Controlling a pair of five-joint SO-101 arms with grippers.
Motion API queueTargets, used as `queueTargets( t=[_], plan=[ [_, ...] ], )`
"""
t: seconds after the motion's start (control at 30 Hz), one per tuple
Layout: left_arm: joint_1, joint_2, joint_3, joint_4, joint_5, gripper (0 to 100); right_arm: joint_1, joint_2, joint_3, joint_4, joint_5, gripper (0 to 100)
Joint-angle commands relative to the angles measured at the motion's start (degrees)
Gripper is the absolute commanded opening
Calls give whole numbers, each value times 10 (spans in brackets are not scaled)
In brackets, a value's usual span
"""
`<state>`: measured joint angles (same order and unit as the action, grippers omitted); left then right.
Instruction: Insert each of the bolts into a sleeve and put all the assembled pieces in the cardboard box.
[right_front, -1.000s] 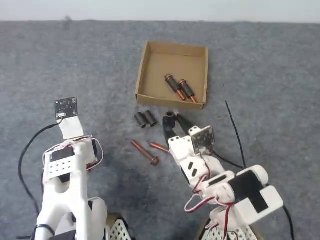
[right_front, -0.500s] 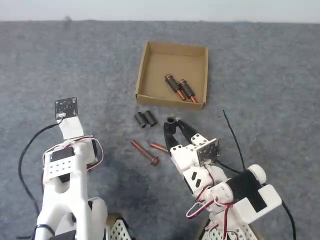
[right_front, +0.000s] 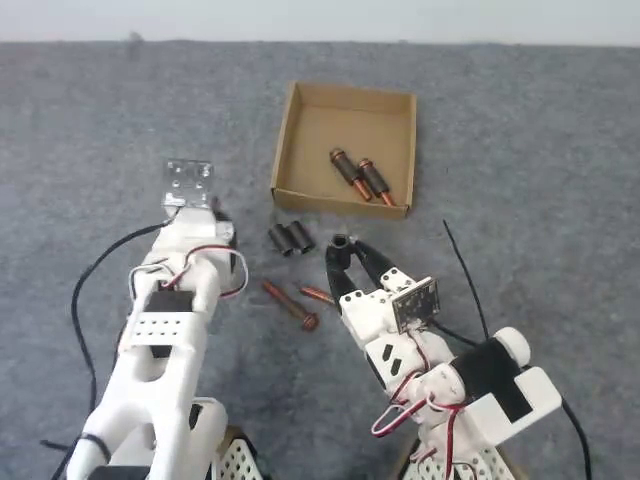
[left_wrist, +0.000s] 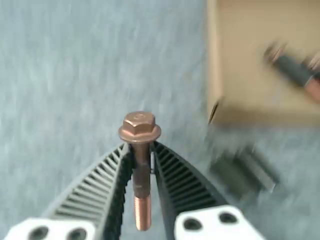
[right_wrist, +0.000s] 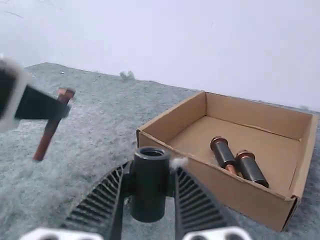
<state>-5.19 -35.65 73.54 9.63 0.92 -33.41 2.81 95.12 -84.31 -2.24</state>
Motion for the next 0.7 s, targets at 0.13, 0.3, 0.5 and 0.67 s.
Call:
queueTargets(
  t=[0.13,0.3,0.5,0.67],
  plan=[
    [57,-25,-11,-153,133,13,-3,2,11,-8,-2,6],
    [98,-25,-10,-228,204,13,-3,2,11,-8,-2,6],
    [155,-25,-12,-244,206,13,-3,2,11,-8,-2,6],
    [193,-25,-13,-244,206,13,-3,2,11,-8,-2,6]
  ],
)
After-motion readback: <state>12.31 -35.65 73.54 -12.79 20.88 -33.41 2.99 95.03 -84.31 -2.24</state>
